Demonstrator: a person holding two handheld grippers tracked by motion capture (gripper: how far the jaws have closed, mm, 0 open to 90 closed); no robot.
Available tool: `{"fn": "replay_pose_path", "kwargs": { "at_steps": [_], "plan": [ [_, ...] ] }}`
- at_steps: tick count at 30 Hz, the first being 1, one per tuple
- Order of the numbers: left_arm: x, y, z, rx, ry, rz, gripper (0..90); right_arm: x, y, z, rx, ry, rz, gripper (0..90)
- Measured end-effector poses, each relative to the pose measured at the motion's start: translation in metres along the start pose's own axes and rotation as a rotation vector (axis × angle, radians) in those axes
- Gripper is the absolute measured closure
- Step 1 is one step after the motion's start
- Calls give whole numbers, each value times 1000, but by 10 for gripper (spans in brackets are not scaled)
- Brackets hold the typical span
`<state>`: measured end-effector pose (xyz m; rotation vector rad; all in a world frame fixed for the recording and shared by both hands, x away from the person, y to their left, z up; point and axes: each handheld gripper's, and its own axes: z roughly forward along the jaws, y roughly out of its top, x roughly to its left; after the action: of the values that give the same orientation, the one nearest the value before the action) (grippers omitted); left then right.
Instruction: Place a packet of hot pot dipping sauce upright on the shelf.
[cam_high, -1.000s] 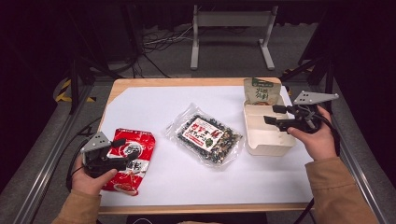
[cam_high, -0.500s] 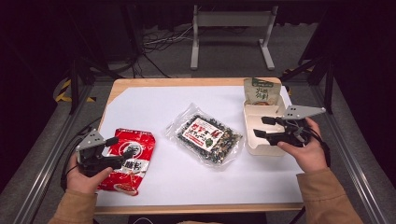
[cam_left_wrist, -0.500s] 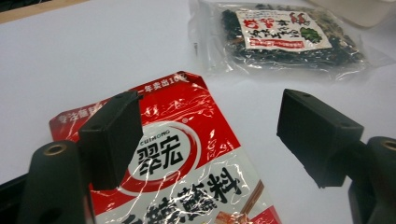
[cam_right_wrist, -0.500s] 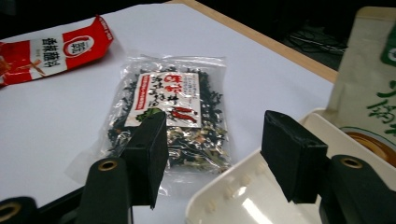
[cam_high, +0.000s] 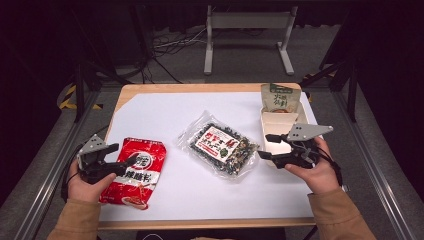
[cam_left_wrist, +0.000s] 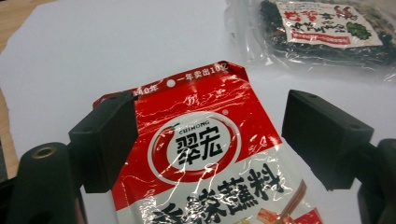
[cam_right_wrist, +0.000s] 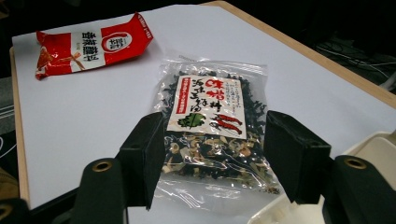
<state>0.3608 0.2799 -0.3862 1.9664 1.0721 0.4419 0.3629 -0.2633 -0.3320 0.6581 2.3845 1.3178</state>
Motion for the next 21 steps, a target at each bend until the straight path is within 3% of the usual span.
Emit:
{"fn": "replay_pose_path", "kwargs": {
  "at_steps": [6, 13, 16, 21],
  "plan": [
    [15, 5, 5, 0, -1, -26, 187, 3, -3, 9, 16, 23, 6, 389],
    [29, 14, 18, 87, 14, -39, 175, 5, -5, 15, 19, 42, 6, 388],
    [39, 14, 26, 98, 0, -61, 179, 5, -6, 17, 22, 47, 10, 386],
    [51, 13, 36, 105, 16, -79, 186, 6, -7, 20, 27, 51, 7, 377]
  ]
}}
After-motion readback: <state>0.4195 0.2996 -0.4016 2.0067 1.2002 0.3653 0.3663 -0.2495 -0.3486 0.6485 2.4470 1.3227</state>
